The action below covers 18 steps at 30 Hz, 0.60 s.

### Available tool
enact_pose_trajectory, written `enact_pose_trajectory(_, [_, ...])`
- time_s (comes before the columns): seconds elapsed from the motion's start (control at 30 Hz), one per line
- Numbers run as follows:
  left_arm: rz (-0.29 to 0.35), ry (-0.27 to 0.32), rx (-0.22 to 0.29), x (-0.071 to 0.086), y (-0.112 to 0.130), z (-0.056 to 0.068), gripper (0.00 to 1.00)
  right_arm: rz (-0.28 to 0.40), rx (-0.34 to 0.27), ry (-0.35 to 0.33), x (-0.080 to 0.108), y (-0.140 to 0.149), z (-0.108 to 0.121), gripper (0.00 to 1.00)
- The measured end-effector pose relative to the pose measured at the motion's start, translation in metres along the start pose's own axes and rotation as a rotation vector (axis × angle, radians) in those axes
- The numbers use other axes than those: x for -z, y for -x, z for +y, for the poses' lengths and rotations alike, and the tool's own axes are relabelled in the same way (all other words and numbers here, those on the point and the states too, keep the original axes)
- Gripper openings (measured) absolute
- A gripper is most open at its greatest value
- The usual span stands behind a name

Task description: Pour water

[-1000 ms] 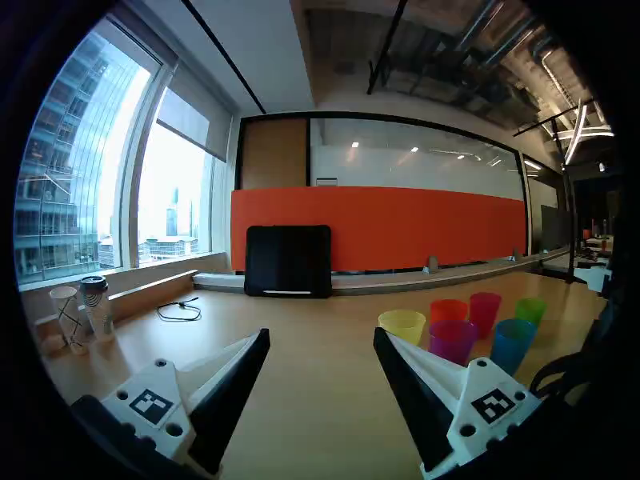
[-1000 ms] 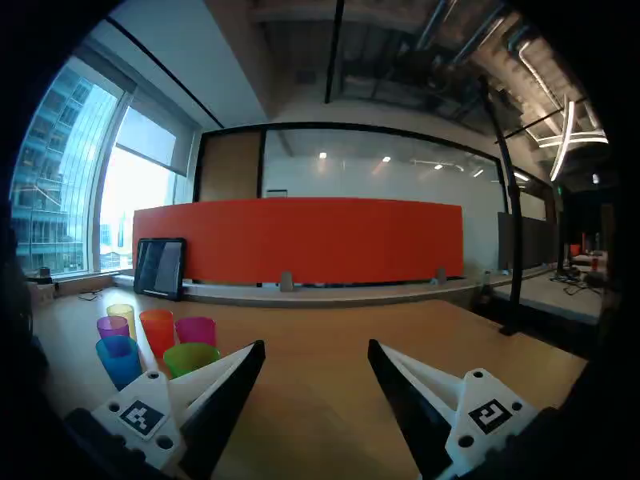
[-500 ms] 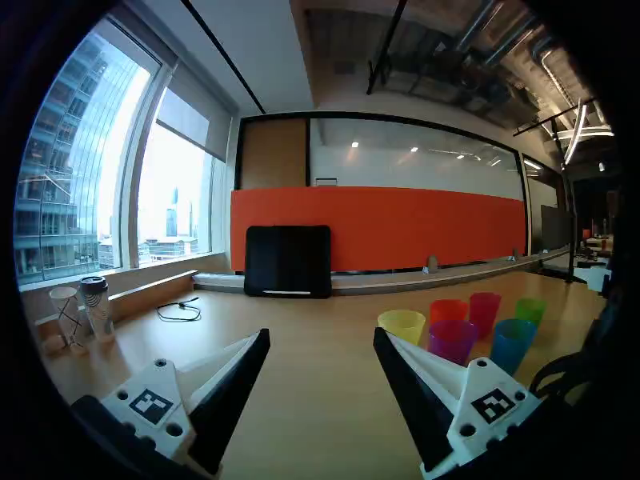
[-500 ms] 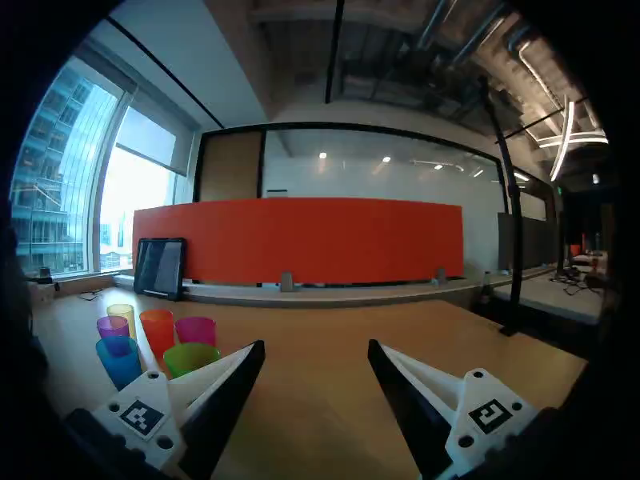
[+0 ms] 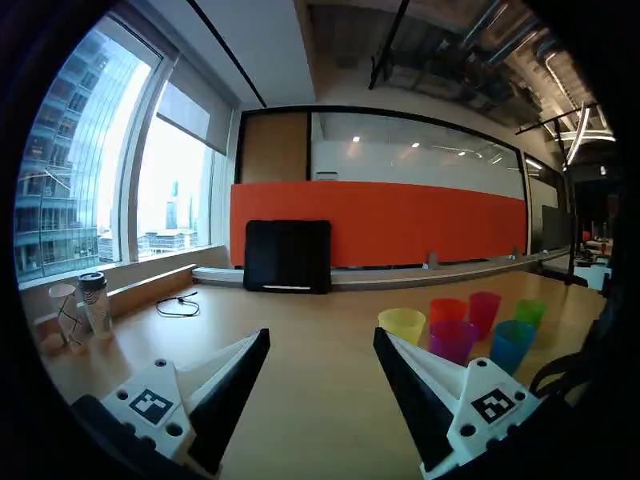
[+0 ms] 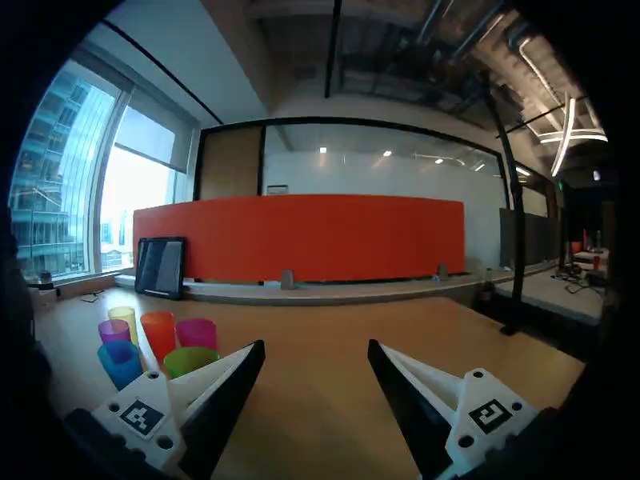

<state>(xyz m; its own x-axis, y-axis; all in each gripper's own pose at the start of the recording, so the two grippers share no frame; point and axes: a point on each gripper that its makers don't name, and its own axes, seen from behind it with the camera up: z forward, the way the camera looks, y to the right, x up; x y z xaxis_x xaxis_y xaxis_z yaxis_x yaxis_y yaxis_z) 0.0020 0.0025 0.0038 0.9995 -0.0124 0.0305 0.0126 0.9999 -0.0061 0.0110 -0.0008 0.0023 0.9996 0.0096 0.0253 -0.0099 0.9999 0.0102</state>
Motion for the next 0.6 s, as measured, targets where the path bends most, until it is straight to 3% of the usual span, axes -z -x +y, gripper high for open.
enact_pose_trajectory(0.4, [-0.004,0.054,0.045,-0.019,-0.068,0.007,0.96,-0.02,0.022,-0.058,-0.006,-0.064,-0.002,1.0])
enact_pose_trajectory(0.6, [-0.011,0.067,0.015,-0.03,-0.106,0.006,0.96,-0.032,0.023,-0.077,-0.018,-0.1,0.001,1.0])
